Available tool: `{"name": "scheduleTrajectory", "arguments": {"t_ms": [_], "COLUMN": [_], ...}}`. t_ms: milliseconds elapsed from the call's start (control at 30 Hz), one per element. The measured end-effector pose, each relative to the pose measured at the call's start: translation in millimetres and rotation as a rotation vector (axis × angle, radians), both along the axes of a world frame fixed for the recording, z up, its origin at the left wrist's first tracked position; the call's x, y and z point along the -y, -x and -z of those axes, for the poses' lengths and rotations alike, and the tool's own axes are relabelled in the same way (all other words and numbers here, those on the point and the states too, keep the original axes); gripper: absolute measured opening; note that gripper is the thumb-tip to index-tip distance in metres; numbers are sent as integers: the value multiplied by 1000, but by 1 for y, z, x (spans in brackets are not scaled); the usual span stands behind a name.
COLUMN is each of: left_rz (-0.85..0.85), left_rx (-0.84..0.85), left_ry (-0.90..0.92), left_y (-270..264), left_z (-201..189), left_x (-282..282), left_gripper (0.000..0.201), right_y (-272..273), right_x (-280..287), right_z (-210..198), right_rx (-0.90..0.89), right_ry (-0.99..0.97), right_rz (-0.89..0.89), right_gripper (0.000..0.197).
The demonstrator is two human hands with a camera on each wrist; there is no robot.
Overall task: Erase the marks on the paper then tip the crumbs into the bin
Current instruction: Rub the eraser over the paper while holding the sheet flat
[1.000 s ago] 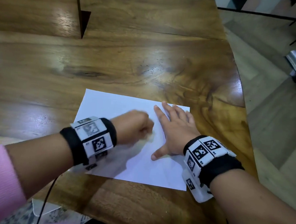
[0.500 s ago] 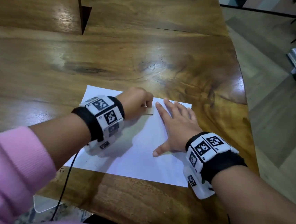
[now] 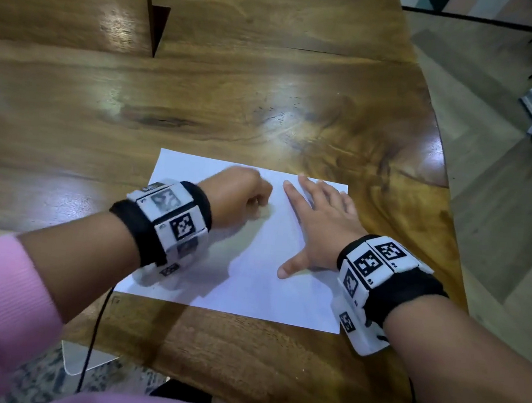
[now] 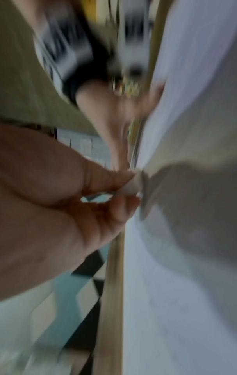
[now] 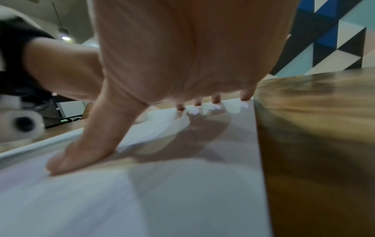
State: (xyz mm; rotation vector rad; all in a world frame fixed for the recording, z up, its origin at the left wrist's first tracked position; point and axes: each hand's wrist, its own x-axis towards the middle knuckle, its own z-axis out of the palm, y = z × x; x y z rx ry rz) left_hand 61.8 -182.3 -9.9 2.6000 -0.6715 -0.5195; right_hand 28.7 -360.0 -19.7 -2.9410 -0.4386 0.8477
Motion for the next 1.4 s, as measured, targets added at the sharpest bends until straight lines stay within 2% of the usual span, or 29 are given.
{"name": "scheduleTrajectory", "arguments": {"t_ms": [100, 133, 267, 367, 433, 500, 567, 633, 733, 800, 867, 1000, 1033, 1133, 1200, 1266, 1366, 1400], "left_rz": [242, 245, 61, 245, 295, 241, 96, 49, 246, 312, 259, 25, 26, 232, 297, 217, 15, 7], "left_rx": [-162, -160, -44, -119, -190, -113, -9, -5, -104, -160, -141, -14, -16, -129, -186, -144, 7, 13], "left_ry": [-42, -38, 67, 47, 2, 22, 53, 74, 75, 34, 49, 86, 83, 33, -14, 0, 54, 64], "left_y": [27, 28, 29, 48, 52, 41, 25, 21, 45, 57, 50, 27, 28, 42, 43, 32, 13, 12], "left_z": [2, 4, 5, 5, 4, 2, 2, 4, 7, 9, 8, 5, 5, 6, 5, 5, 4, 5], "left_x": [-2, -1, -5, -13, -16, -11, -4, -5, -20, -27, -25, 2, 8, 11, 7, 9, 22, 23], "left_gripper": [3, 4, 13, 14, 10, 9, 8, 10, 11, 7, 6, 12, 10, 7, 6, 9, 8, 7], "right_y": [0, 0, -1, 0, 1, 0, 0, 0, 0, 0, 0, 0, 0, -1, -1, -1, 0, 0], "right_x": [0, 1, -1, -1, 0, 0, 0, 0, 1, 1, 0, 0, 0, 0, 1, 1, 2, 2], "right_z": [1, 1, 1, 1, 1, 1, 1, 1, 2, 1, 2, 2, 2, 1, 1, 1, 2, 2], "right_rx": [0, -1, -4, -3, -1, 1, -1, 0, 2, 0, 3, -3, -7, -15, -15, -12, -6, -5], "right_ry": [5, 6, -1, 1, -5, -12, -15, -13, -20, -19, -14, -15, -15, -18, -18, -15, -12, -12], "right_rz": [-3, 4, 0, -2, -4, -3, -2, -5, -3, -5, -8, -5, -5, -3, -6, -10, -18, -19], "right_gripper": [140, 140, 140, 140, 139, 139, 139, 139, 139, 140, 140, 139, 139, 140, 140, 140, 140, 140]}}
